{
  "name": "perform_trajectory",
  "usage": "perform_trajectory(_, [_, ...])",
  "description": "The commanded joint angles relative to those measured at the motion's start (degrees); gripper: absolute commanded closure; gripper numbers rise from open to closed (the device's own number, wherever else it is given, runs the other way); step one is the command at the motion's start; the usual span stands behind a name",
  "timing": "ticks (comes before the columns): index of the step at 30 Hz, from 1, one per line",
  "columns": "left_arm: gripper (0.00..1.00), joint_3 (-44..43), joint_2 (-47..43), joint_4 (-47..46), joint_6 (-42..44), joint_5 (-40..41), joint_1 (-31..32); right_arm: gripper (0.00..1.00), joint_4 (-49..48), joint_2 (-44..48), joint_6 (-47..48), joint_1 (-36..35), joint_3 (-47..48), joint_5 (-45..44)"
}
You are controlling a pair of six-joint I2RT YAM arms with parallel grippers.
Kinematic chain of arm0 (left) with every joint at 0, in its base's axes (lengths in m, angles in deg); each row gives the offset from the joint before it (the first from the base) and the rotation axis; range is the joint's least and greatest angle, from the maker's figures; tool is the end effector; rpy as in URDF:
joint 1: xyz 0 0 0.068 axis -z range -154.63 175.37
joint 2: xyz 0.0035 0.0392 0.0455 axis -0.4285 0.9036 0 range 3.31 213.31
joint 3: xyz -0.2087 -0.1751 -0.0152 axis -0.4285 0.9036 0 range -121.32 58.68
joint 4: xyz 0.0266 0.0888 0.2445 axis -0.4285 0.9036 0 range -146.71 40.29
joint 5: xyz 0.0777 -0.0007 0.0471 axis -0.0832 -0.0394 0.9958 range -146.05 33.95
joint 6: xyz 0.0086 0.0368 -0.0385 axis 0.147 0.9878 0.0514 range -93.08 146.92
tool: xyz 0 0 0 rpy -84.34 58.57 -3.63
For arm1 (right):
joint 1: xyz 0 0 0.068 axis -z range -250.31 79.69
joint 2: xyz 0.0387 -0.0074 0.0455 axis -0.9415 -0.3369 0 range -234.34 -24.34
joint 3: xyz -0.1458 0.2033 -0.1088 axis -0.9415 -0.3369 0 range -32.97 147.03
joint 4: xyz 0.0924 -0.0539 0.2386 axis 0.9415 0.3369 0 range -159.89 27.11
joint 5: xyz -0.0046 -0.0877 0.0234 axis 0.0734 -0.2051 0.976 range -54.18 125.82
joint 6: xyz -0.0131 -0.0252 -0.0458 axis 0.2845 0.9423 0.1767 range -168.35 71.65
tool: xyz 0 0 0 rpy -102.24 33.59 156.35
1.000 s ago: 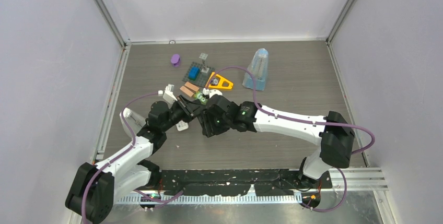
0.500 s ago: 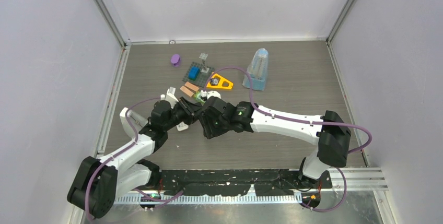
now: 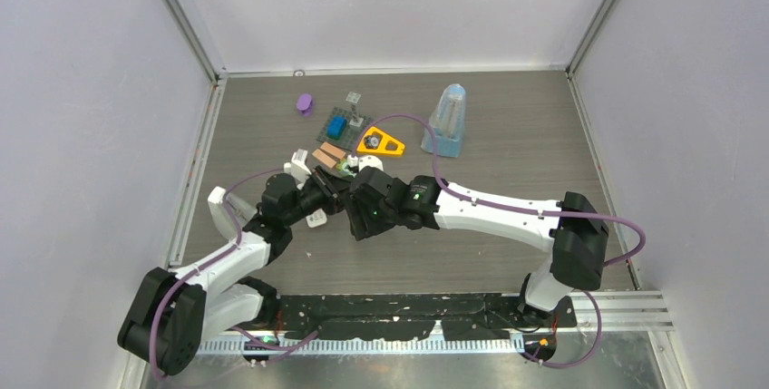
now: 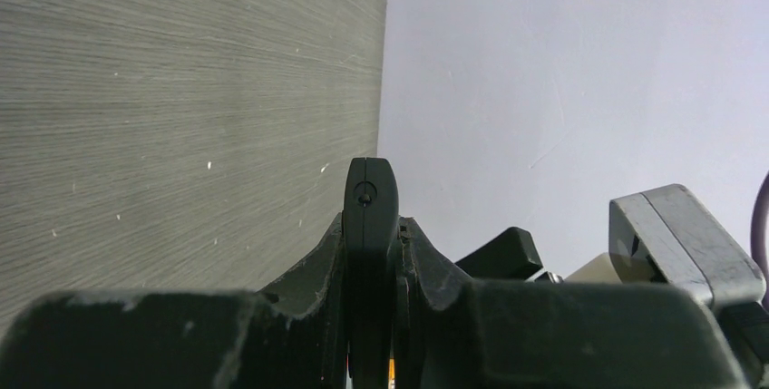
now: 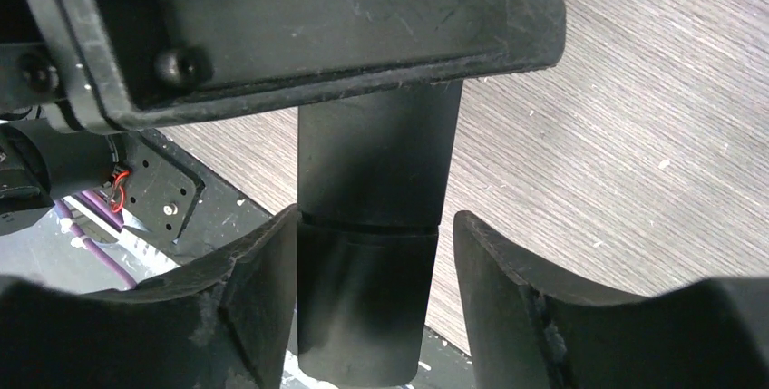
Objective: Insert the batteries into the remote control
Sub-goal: Load the battery cover into the remote control.
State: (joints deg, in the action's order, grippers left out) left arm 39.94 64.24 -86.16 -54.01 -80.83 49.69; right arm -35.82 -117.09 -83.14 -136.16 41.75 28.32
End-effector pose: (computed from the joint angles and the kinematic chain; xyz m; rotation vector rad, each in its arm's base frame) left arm 0.1918 -0.1030 0.2007 -0.6685 2.0154 -1.6072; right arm 0.1479 0.3187 0.2722 -0.6309 2.4855 0.5698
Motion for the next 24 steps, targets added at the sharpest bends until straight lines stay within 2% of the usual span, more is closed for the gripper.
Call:
perform_trajectory(1, [1.00, -0.77, 0.13, -4.85, -1.72, -1.77, 0.21, 0.29, -1.18, 1.30, -0.66, -0.34, 2.47, -2.34])
perform_trajectory(5, [1.00, -0.43, 0.52, -5.93, -2.32, -1.95, 0.21, 0.16, -2.29, 3.37, -0.81, -0.34, 2.00, -2.01])
perform_trajectory(9, [1.00, 0.02, 0.77, -7.43, -3.45, -2.24, 0.21, 0.10, -5.88, 6.72, -1.11, -0.33, -0.20, 0.32])
perform_trajectory(18, [1.00, 0.26, 0.07, -9.53, -5.62, -3.08, 0.21, 0.07, -15.32, 16.85, -5.41, 0.38, -10.04, 3.18])
perform_trajectory(24, [1.00, 0.92, -0.40, -14.33, -10.67, -4.05, 0.21, 0.07, -21.58, 22.99, -11.56, 0.91, -16.75, 2.98])
